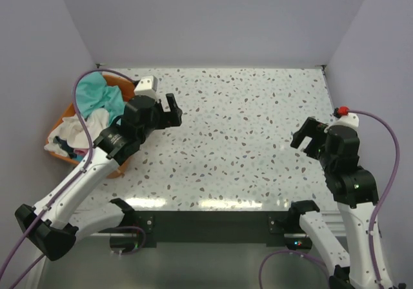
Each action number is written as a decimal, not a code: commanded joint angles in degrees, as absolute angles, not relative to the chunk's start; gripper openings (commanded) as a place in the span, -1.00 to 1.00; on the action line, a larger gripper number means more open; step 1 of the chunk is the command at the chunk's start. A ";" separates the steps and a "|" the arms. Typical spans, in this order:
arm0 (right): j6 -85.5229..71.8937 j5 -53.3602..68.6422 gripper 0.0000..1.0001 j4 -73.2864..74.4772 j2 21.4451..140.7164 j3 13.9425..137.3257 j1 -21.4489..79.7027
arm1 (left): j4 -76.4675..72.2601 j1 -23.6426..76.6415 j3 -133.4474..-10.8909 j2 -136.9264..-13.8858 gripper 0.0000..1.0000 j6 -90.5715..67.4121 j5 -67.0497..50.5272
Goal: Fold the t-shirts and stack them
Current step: Grab the tshirt from the pile
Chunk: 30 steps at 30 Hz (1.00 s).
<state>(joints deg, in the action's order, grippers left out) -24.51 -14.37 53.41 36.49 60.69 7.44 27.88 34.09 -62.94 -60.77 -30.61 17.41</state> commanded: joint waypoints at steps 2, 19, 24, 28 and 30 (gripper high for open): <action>-22.50 -12.49 0.97 52.91 36.39 61.79 7.21 | 31.72 33.75 -66.08 -59.94 1.00 -32.43 26.09; -23.47 -6.78 0.97 45.98 40.96 58.72 7.21 | 39.38 -2.08 -81.29 -75.48 1.00 -31.55 33.50; -22.68 -6.24 0.97 42.02 41.83 57.83 7.21 | 35.69 -7.82 -84.98 -86.98 0.98 -29.80 28.13; -21.10 -6.06 0.97 41.48 43.68 58.01 7.21 | 40.68 -11.41 -91.66 -94.30 0.92 -31.46 30.14; -20.48 -6.33 0.97 41.66 44.56 57.66 7.21 | 37.64 -12.48 -90.89 -95.18 0.86 -31.20 29.19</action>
